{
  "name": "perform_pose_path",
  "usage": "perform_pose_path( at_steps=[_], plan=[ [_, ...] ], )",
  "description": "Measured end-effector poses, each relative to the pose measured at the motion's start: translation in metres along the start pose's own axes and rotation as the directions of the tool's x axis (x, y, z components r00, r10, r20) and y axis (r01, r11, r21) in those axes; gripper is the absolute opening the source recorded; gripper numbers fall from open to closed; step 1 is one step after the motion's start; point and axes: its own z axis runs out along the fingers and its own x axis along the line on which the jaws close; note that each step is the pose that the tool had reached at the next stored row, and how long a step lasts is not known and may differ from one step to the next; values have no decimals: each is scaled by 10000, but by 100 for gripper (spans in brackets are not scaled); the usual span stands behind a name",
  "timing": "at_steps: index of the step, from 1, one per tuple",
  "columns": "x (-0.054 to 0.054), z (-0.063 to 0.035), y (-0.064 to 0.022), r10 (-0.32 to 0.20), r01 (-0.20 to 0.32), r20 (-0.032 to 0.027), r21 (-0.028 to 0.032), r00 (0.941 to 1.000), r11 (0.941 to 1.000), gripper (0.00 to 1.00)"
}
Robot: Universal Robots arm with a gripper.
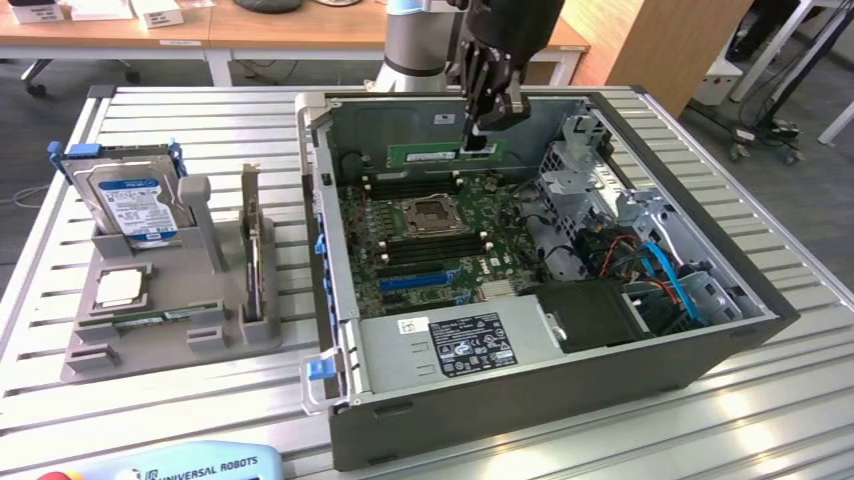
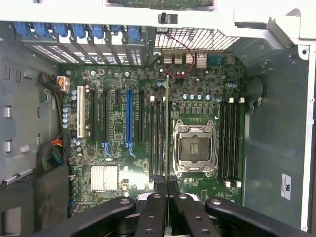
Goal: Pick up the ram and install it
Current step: 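Insert the ram into the slot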
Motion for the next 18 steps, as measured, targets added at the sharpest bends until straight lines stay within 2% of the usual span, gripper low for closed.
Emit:
perform_pose_path(
  at_steps=[6, 13, 18],
  plan=[
    [4, 81, -1, -6, 6, 1, 126, 10000, 9999, 11],
    [7, 158, 16, -16, 16, 0, 338, 10000, 9994, 11],
    [7, 159, 18, -17, 17, 1, 348, 10000, 9994, 11]
  ],
)
